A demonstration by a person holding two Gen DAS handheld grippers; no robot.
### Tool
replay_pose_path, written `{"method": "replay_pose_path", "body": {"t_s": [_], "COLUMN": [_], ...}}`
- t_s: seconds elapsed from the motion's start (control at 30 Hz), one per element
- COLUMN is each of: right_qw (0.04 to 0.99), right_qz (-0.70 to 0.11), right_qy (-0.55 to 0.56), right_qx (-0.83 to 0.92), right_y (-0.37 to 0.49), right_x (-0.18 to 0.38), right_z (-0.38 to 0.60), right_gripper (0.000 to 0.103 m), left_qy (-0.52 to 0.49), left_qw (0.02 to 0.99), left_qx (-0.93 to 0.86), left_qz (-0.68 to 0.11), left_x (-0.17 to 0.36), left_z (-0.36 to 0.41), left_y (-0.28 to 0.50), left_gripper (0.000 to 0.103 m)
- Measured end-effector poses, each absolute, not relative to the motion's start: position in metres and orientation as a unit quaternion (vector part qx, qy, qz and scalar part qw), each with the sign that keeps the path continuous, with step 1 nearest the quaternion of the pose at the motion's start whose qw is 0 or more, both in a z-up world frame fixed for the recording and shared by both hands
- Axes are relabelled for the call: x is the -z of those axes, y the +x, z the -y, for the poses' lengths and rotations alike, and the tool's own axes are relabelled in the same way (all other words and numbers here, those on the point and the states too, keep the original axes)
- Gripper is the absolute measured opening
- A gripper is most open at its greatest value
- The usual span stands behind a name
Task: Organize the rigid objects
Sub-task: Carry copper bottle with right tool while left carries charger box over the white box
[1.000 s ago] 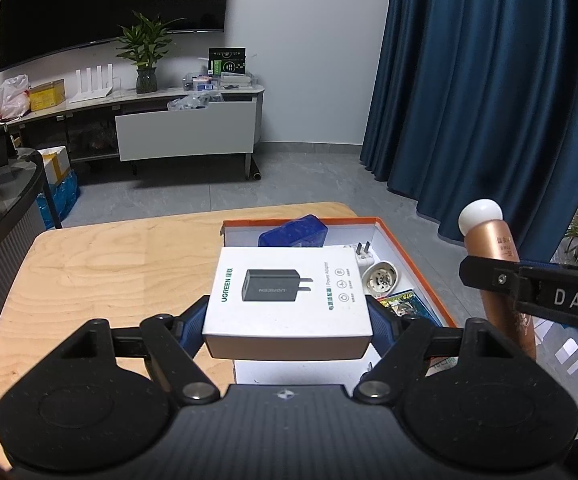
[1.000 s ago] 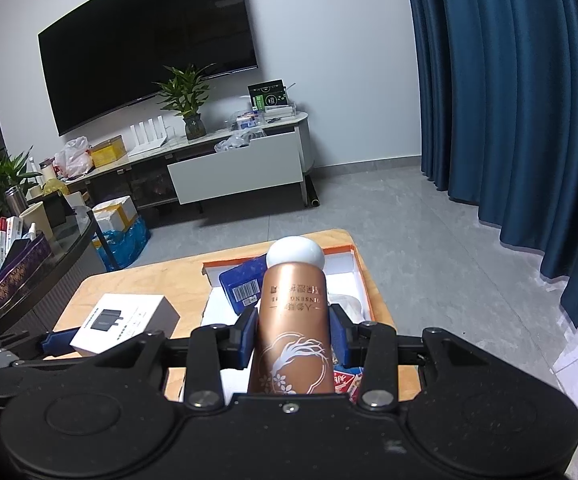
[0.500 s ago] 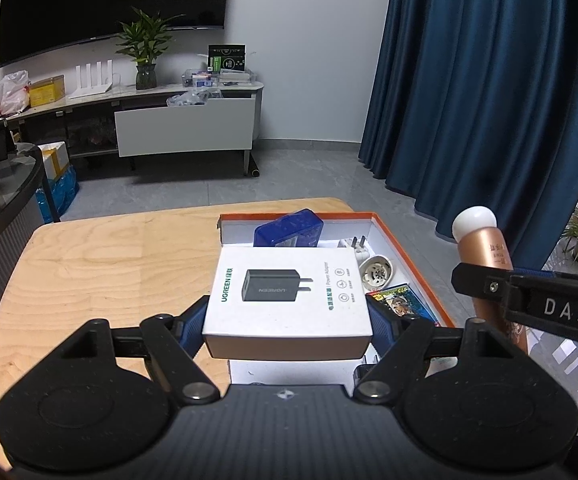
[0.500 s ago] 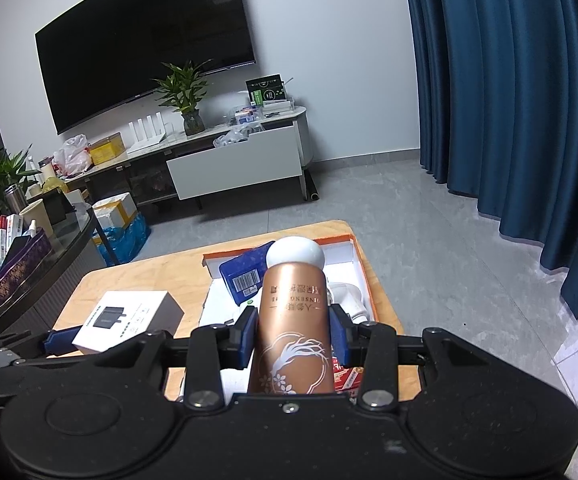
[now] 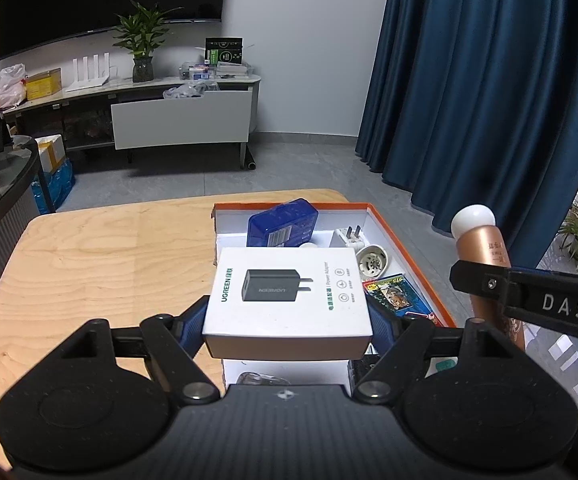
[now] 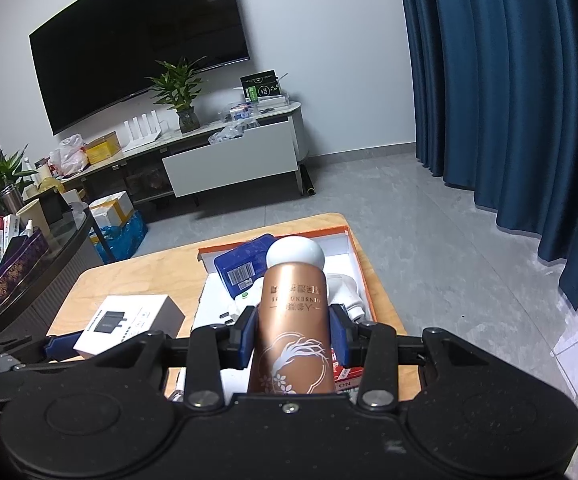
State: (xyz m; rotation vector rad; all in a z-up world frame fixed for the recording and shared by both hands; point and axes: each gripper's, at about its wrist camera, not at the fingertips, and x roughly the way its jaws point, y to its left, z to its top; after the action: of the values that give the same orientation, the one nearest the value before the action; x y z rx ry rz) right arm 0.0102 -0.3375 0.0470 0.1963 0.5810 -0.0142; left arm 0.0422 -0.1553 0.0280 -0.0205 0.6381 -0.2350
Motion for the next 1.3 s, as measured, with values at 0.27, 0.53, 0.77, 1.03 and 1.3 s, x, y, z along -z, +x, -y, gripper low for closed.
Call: {"method": "replay_pose_path", "body": {"t_s": [0.27,0.53,0.77,1.03,1.3], "right_qw": [0.952,0.952,0.952,0.950,0.948], "right_qz": [-0.289,-0.290,-0.290,-0.294,-0.301], "right_qy": [0.099,0.099,0.100,0.100,0.101], "right_qx": [0.007,0.006,0.005,0.003,-0.002], "right_y": [0.0103,0.0120,0.0127,0.0167,0.0177], "right_x": [-0.0455,-0.0468,-0.0470,-0.0493,-0.0456], "right_z": [0.3409,0.3408,0.3412,0.3402,0.3359], "right_gripper": [0.047,0.047,0.047,0.047,0.047], "left_qy": [-0.011,-0.012,-0.012,-0.013,-0.011], "left_qw": [0.942,0.941,0.940,0.939,0.938], "left_qx": [0.115,0.116,0.117,0.117,0.117], "left_qz": [-0.315,-0.318,-0.320,-0.322,-0.325], "left_x": [-0.0255,-0.0237,-0.0220,-0.0212,-0.0196], "left_z": [0.1563,0.1547,0.1550,0.1549,0.1550], "left_y": [0.0409,0.0403,0.0413,0.0423,0.0424], "left_gripper": [0.079,0.079,0.079,0.079,0.079]}}
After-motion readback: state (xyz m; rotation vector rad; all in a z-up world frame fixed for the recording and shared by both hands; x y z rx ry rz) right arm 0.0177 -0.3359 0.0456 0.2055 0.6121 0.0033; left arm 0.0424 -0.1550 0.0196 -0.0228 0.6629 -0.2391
